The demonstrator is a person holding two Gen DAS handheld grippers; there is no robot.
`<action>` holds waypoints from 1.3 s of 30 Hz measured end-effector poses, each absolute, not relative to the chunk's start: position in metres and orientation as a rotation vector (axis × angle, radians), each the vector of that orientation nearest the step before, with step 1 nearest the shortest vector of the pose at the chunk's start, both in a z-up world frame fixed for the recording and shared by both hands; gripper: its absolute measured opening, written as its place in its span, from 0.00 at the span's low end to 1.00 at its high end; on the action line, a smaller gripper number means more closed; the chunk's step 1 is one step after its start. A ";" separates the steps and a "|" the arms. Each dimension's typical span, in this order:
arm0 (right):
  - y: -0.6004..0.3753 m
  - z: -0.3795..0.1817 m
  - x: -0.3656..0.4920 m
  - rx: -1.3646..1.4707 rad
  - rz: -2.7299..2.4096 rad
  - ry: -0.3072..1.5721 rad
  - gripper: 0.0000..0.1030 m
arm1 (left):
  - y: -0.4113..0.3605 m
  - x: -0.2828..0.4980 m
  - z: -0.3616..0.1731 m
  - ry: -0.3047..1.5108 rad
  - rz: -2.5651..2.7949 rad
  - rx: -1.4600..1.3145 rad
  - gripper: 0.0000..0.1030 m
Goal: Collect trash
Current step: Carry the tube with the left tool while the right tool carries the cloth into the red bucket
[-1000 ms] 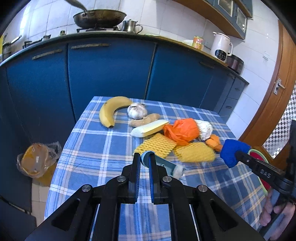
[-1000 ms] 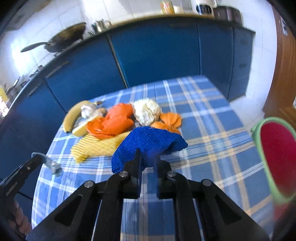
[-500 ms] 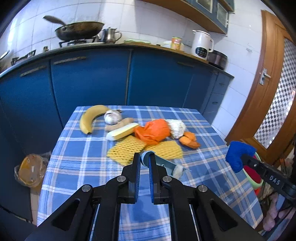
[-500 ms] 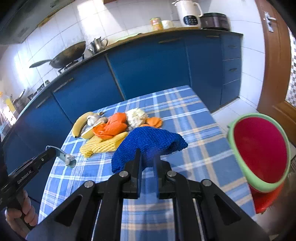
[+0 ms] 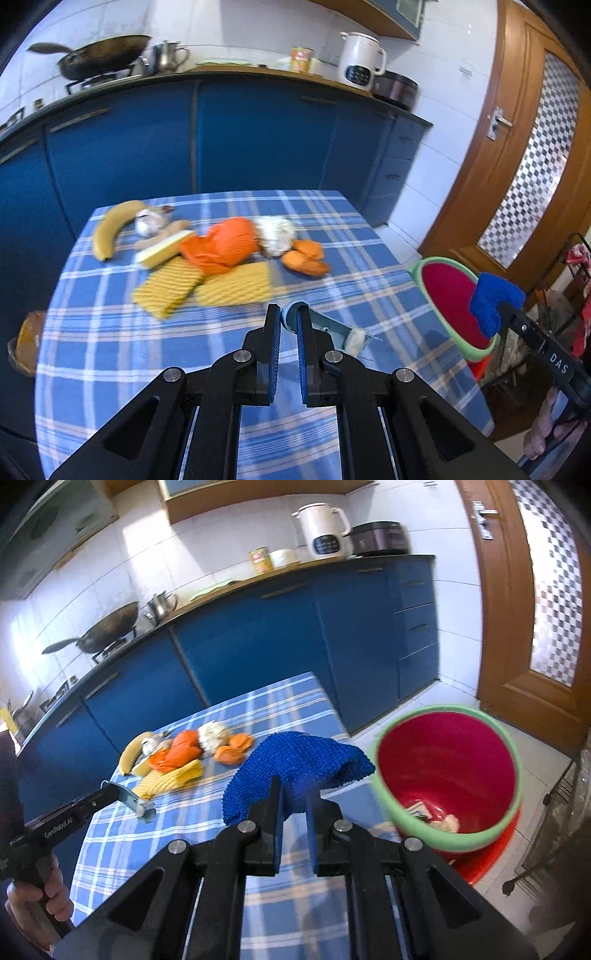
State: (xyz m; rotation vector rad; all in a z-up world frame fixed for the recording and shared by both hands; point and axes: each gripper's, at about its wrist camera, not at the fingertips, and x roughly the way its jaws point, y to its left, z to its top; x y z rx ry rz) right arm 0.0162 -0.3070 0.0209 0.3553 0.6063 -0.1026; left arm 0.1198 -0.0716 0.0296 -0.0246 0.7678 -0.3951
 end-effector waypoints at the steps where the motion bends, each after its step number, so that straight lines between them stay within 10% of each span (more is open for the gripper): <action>1: -0.312 0.020 0.014 0.361 -0.109 0.603 0.13 | -0.079 0.121 0.030 0.772 -0.405 -0.018 0.08; 39: -0.459 -0.057 -0.010 0.532 -0.365 0.598 0.27 | -0.315 0.144 -0.012 0.859 -0.661 0.223 0.08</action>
